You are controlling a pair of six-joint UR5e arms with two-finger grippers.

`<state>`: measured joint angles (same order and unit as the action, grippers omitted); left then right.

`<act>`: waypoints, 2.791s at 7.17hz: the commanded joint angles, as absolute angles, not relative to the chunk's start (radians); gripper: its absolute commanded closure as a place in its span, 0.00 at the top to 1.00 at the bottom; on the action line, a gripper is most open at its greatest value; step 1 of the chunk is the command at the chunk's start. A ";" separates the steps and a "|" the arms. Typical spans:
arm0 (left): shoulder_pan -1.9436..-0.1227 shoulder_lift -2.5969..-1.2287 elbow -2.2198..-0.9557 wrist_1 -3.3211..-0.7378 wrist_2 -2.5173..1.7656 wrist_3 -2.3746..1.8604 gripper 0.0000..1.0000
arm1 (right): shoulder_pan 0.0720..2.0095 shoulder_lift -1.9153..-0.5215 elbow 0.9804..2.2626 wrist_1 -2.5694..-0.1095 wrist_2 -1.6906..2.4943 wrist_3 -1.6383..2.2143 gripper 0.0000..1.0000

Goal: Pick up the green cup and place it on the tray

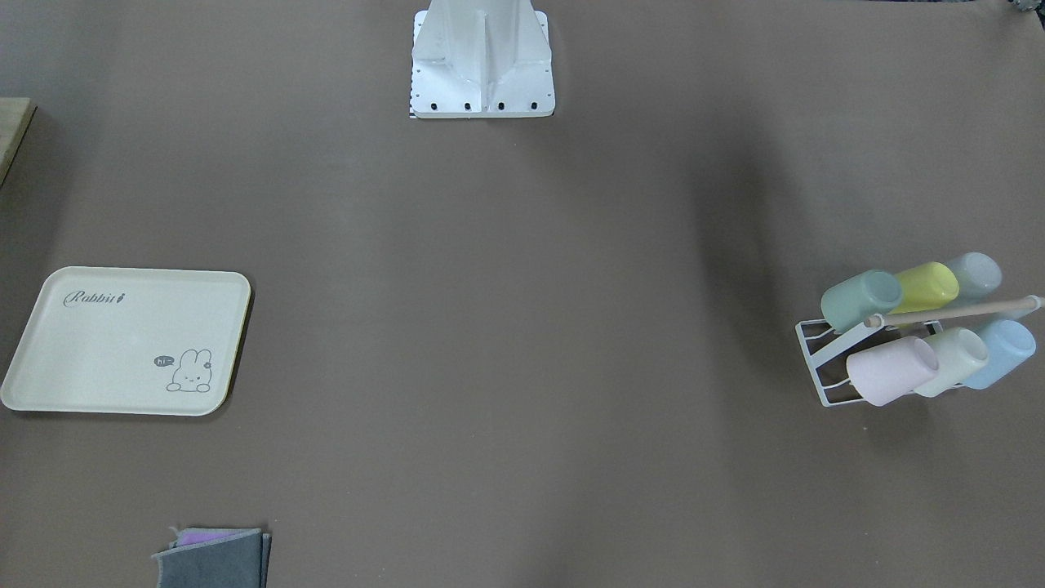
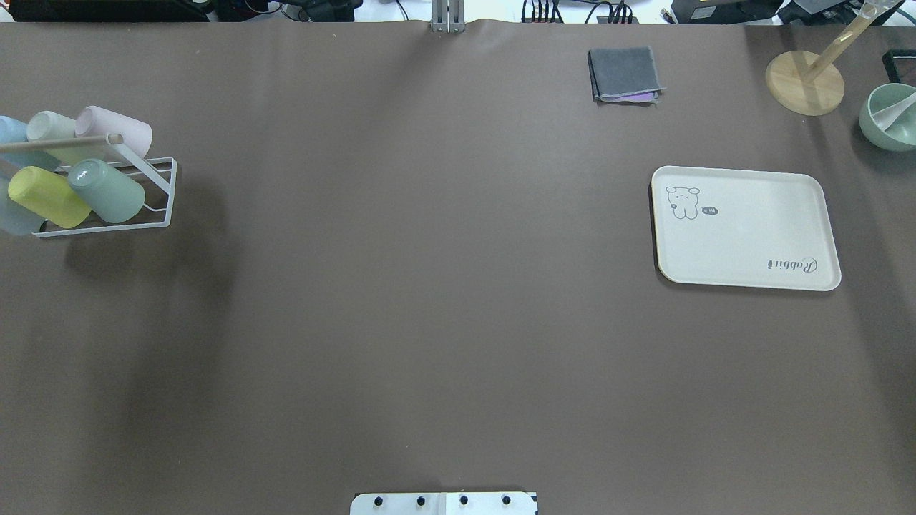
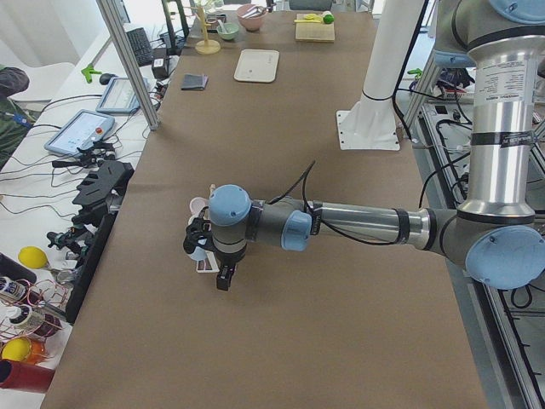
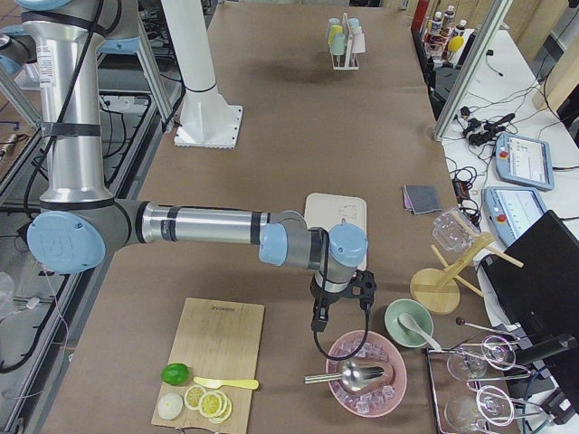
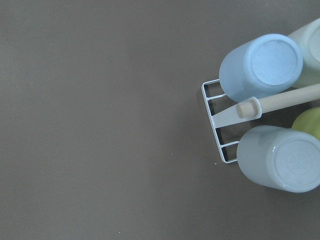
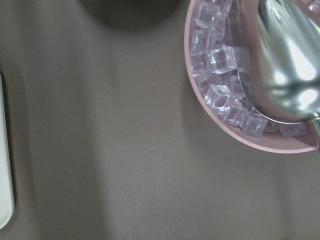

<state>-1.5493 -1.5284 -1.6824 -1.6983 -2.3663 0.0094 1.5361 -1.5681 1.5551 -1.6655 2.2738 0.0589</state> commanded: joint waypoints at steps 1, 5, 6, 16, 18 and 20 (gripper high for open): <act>-1.551 -1.528 -1.678 -1.698 -2.365 0.017 0.99 | 1.536 -1.569 1.554 -1.667 2.276 0.063 1.00; -1.551 -1.543 -1.726 -1.722 -2.355 0.018 0.99 | 1.536 -1.578 1.548 -1.675 2.310 0.058 1.00; -1.551 -1.560 -1.732 -1.723 -2.353 0.018 0.99 | 1.536 -1.572 1.552 -1.669 2.307 0.060 1.00; -1.221 -1.710 -2.195 -1.207 -1.883 0.151 0.98 | 1.376 -1.528 1.557 -1.457 2.306 0.474 1.00; -1.149 -1.782 -2.194 -1.170 -1.748 0.193 0.98 | 1.307 -1.539 1.523 -1.311 2.301 0.615 1.00; -1.030 -1.830 -2.189 -1.151 -1.634 0.199 0.98 | 1.267 -1.525 1.481 -1.302 2.299 0.617 0.99</act>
<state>-1.0970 -1.7946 -2.1900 -1.1688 -1.7091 0.1919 1.2937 -1.5348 1.5149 -1.3178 2.2995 0.6045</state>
